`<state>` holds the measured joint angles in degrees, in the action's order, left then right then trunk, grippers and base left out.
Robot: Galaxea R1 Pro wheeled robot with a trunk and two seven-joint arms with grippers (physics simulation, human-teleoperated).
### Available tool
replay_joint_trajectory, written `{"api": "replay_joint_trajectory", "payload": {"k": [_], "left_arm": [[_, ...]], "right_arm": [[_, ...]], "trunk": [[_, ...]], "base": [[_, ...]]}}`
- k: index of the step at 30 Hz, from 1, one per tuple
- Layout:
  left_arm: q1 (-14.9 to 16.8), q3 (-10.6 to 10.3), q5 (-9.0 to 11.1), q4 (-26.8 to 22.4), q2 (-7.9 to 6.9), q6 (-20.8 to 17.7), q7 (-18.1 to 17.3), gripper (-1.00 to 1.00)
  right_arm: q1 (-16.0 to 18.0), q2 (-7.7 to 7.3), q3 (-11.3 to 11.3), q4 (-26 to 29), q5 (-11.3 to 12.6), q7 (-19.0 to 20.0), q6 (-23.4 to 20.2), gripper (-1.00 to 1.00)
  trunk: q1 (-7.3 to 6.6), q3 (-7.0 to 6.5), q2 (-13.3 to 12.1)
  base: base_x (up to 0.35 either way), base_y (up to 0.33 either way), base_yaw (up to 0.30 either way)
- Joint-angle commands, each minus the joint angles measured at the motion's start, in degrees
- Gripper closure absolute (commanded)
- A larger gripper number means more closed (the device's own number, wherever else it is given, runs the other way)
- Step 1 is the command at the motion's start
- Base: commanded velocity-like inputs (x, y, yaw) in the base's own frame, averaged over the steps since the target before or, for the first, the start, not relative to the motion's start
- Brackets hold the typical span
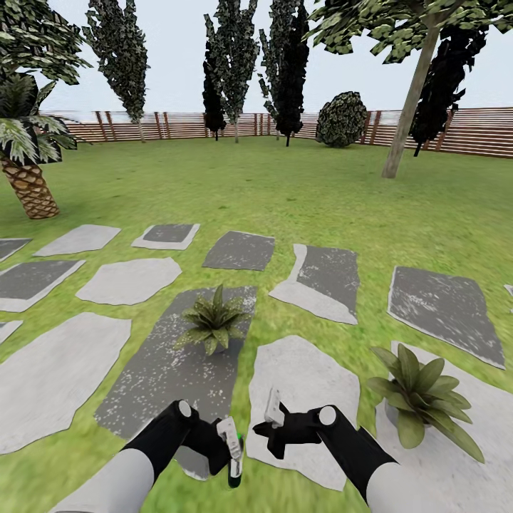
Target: Pick up the pesticide atomizer in the garden and spray insectifuge to fully cover both potted plants in the garden.
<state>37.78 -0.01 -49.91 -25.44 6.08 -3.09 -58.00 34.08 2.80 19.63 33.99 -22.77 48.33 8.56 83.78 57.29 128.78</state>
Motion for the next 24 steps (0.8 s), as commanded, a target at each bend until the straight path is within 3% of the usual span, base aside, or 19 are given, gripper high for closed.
{"api": "replay_joint_trajectory", "payload": {"k": [1, 4, 18, 19, 22, 24], "left_arm": [[0.01, -0.03, 0.24, 0.1, 0.1, 0.03, -0.27, 1.0], [0.01, -0.07, 1.08, 0.88, 0.23, 0.71, -0.22, 1.0], [0.01, 0.14, 1.28, 0.93, 0.85, 0.89, -0.1, 1.0], [0.01, 0.16, 1.51, 0.93, 0.86, 0.89, -0.1, 1.0], [0.01, 0.11, 4.66, 0.97, 0.79, 1.02, -0.09, 1.0], [0.01, 0.1, 5.23, 1.0, 0.78, 1.06, -0.09, 1.0]], "right_arm": [[0.03, 0.01, -0.04, 0.03, -0.61, 0.01, 0.49, 1.0], [0.03, 0.01, -0.03, 0.02, -0.61, 0.01, 0.49, 1.0], [0.03, 0.01, -0.03, 0.02, -0.61, 0.01, 0.49, 1.0], [0.03, 0.01, -0.03, 0.02, -0.61, 0.01, 0.49, 1.0], [0.03, 0.01, -0.03, 0.02, -0.61, 0.01, 0.49, 1.0], [0.03, 0.01, -0.03, 0.02, -0.61, 0.01, 0.49, 1.0]], "trunk": [[-0.01, 0.05, 0.02], [-0.01, 0.05, 0.02], [-0.01, 0.05, 0.02], [-0.01, 0.05, 0.02], [-0.01, 0.05, 0.02], [-0.01, 0.05, 0.02]], "base": [[0.0, 0.0, 0.0], [0.0, 0.0, 0.0], [0.0, 0.0, 0.0], [0.0, 0.0, 0.0], [0.0, 0.0, 0.0], [0.0, 0.0, 0.0]]}}
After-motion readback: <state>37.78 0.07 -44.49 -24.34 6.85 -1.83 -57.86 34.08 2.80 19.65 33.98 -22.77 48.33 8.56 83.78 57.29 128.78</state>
